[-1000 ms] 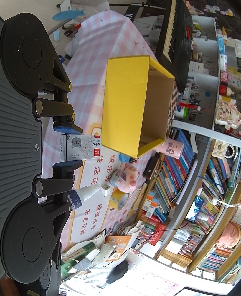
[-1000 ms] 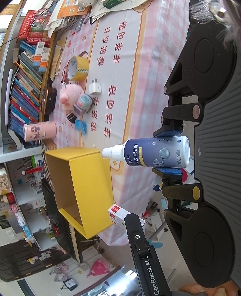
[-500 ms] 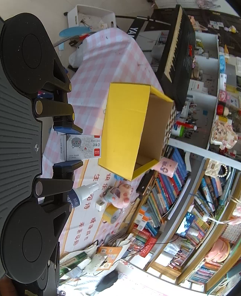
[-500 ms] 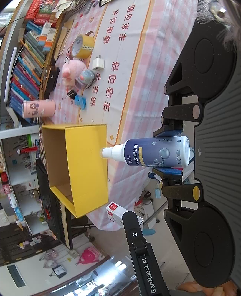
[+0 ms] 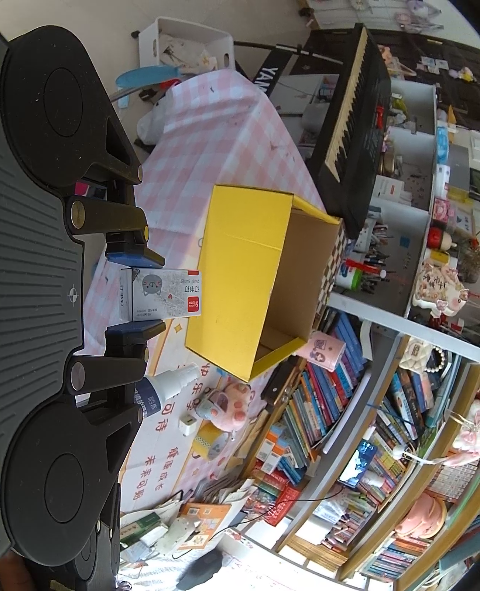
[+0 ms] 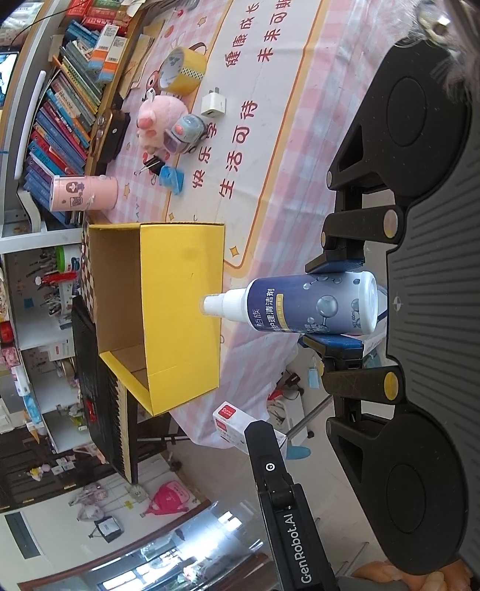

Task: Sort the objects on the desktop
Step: 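Lift both held items and carry them over the yellow box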

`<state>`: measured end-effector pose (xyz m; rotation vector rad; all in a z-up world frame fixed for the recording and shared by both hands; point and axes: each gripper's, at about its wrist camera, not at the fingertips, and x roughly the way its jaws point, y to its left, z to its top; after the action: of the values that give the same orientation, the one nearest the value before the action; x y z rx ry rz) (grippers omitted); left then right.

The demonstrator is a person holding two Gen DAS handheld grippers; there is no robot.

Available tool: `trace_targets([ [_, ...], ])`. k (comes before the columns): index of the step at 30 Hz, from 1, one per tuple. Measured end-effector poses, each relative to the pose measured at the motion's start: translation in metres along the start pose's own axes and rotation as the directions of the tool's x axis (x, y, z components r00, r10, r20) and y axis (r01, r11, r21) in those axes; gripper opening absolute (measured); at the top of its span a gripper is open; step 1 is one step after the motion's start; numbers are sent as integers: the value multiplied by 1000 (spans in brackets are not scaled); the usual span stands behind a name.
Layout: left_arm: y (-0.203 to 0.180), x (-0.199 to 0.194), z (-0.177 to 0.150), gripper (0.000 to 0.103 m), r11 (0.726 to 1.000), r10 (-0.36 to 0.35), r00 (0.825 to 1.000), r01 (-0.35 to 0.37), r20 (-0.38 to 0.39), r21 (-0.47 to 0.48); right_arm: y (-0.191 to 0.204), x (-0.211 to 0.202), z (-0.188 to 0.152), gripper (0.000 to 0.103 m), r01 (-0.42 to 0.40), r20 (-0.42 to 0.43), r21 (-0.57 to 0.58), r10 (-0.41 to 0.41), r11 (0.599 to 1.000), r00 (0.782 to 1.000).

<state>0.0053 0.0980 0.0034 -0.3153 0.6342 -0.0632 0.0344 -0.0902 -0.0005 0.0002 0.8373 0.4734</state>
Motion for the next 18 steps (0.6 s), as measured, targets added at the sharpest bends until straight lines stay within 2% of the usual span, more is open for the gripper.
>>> trace_targets([
  [10,-7,9,5,28,1000,10,1000,-10,-1,20,-9,7,9,30,-11,4,1,11,1000,1000],
  [18,-12,21,27,28,999,39,998,-40,42,34,-16,17,38,30,-40,48,-33,41,999,998],
])
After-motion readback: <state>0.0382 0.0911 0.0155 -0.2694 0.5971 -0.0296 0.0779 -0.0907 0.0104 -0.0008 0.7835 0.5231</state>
